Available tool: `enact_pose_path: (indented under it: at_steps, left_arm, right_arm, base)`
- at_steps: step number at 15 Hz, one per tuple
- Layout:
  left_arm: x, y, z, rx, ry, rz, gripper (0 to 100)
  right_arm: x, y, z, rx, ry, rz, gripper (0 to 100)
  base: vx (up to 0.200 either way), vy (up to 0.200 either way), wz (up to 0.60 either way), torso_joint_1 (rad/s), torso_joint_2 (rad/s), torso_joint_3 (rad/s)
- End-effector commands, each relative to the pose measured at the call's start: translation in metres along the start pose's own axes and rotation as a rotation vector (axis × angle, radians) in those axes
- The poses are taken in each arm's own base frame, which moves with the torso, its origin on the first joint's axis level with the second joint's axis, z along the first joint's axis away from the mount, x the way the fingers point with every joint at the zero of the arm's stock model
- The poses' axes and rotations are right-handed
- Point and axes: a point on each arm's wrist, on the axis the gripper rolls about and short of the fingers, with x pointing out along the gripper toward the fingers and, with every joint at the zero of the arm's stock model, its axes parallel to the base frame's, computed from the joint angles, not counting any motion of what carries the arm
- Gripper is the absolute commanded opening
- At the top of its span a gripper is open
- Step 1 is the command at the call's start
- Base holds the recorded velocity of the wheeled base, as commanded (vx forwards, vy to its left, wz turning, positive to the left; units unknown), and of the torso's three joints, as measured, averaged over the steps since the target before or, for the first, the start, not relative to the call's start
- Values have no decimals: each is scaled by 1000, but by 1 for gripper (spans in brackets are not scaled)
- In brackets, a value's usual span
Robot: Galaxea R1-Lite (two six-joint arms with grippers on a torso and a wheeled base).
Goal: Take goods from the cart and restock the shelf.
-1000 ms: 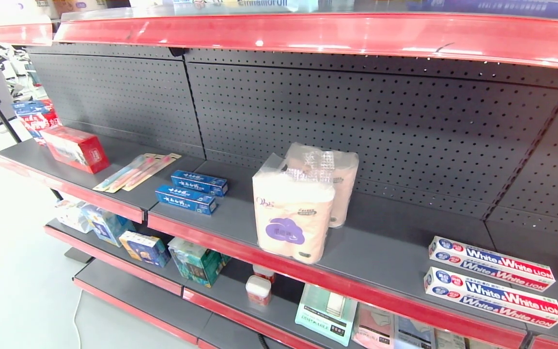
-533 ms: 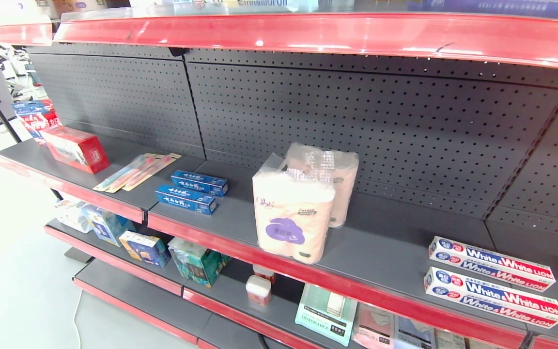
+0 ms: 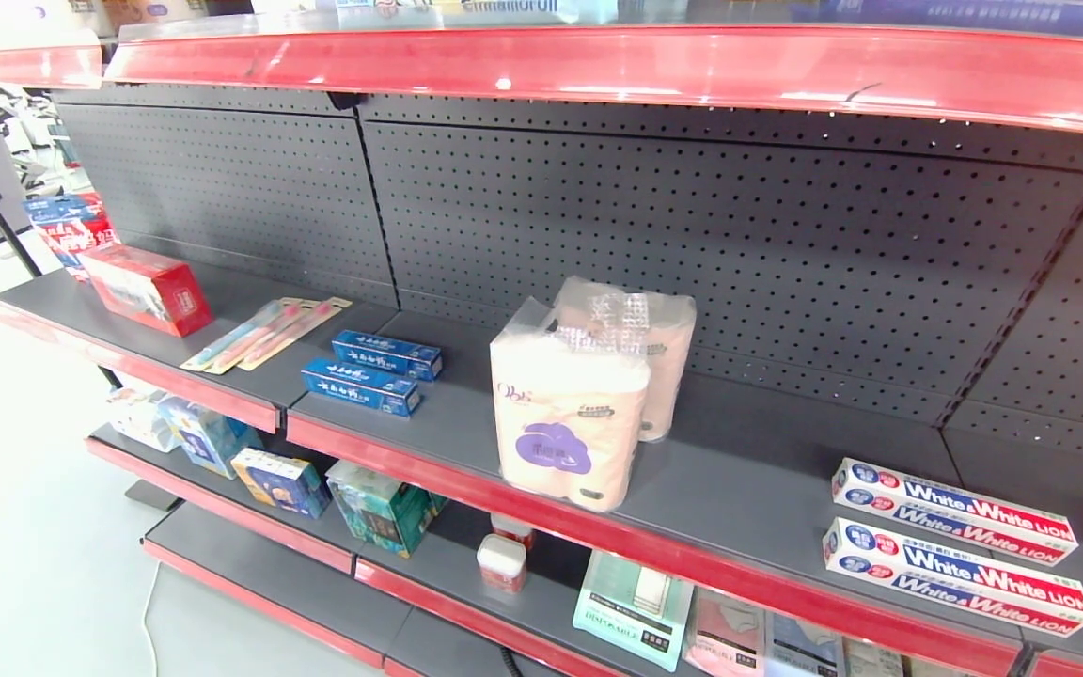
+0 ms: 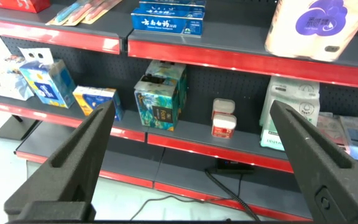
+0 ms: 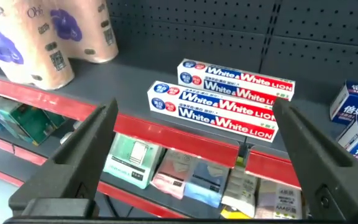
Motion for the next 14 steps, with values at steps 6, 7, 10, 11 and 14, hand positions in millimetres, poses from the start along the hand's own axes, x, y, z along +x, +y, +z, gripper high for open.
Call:
enact_pose_path:
  at_steps: [6, 7, 10, 11, 14]
  left_arm:
    - [0, 0, 0, 3, 3, -24, 100]
    - [0, 1, 0, 4, 5, -36, 100]
    - [1, 1, 0, 7, 9, -66, 100]
    - [1, 1, 0, 7, 9, -66, 100]
    - [0, 1, 0, 5, 2, -66, 100]
  right_arm:
    - [0, 0, 0, 4, 1, 0, 100]
    - [0, 0, 0, 6, 1, 2, 100]
    - [0, 0, 0, 4, 1, 2, 100]
    - [0, 0, 0, 4, 1, 2, 100]
    - [0, 0, 0, 4, 1, 2, 100]
  base:
    - [0, 0, -200, 1, 1, 0]
    - [0, 0, -600, -2, 2, -2]
    - [0, 0, -600, 14, 2, -5]
    - [0, 0, -600, 2, 7, 2]
    - [0, 0, -600, 2, 4, 1]
